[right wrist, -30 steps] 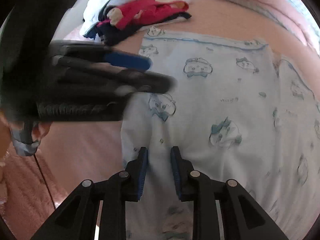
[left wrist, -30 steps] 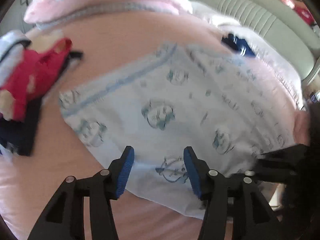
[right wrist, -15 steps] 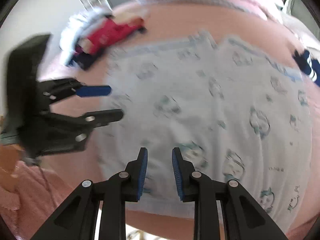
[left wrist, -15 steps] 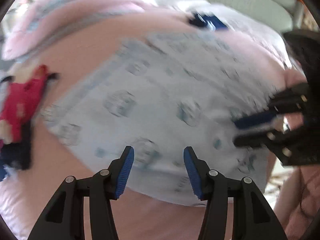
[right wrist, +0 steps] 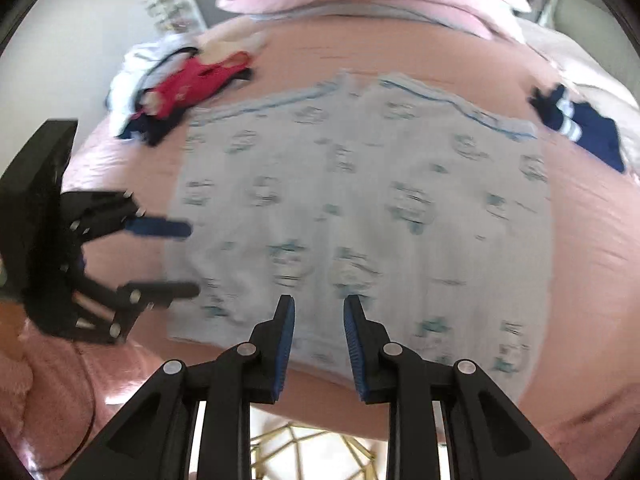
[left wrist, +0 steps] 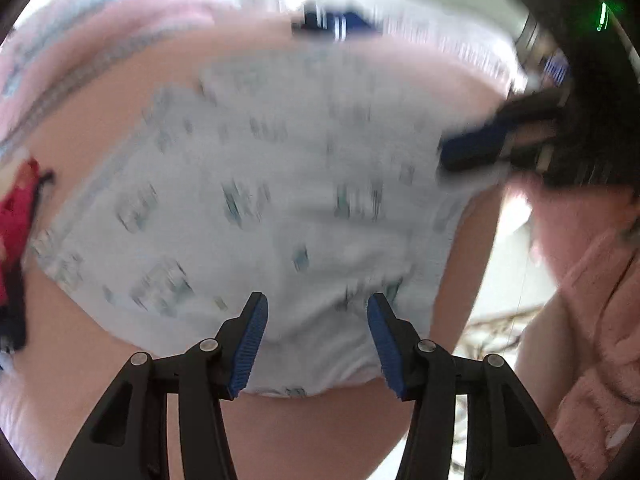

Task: Fold clothes

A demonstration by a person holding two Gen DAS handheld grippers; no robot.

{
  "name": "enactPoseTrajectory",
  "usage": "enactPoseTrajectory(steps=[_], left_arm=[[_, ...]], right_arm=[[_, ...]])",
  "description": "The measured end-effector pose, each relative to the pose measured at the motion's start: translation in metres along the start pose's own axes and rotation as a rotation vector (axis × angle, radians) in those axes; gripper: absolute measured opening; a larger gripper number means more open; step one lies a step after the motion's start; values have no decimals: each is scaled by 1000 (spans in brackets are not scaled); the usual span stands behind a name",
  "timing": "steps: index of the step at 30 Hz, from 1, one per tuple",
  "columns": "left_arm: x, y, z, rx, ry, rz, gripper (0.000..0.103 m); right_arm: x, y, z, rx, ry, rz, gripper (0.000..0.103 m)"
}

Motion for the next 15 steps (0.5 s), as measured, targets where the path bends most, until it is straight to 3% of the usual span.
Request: enactPoseTrajectory(steps=[2,7,10,12,15], left_arm=[[0,-3,5,27,38,-5,49],[3,-5,8,-2,98,-106,48],[-1,7,-2,-61,52,-140,47],[-9,21,-9,-96,36,-107,49],[-19,55,-25,-199,7,2,49]], right_arm=[[-4,-6,15,37,-28,1,26],[-13,-22,54,131,-97,4,26],[-25,-28,75,180,-75,14,26],[-36,-24,89,202,-39,37,26],[-49,-3,112,196,-30,83,26]])
Point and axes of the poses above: each gripper's, at about its wrist camera, not at the fingertips, and x roughly the way its jaws point, z to its right, y to its top, the point moved 4 cm from there along x, roughly the way its jaws point, and after that the axes turned 1 degree about -x, right-handed, at the moved point
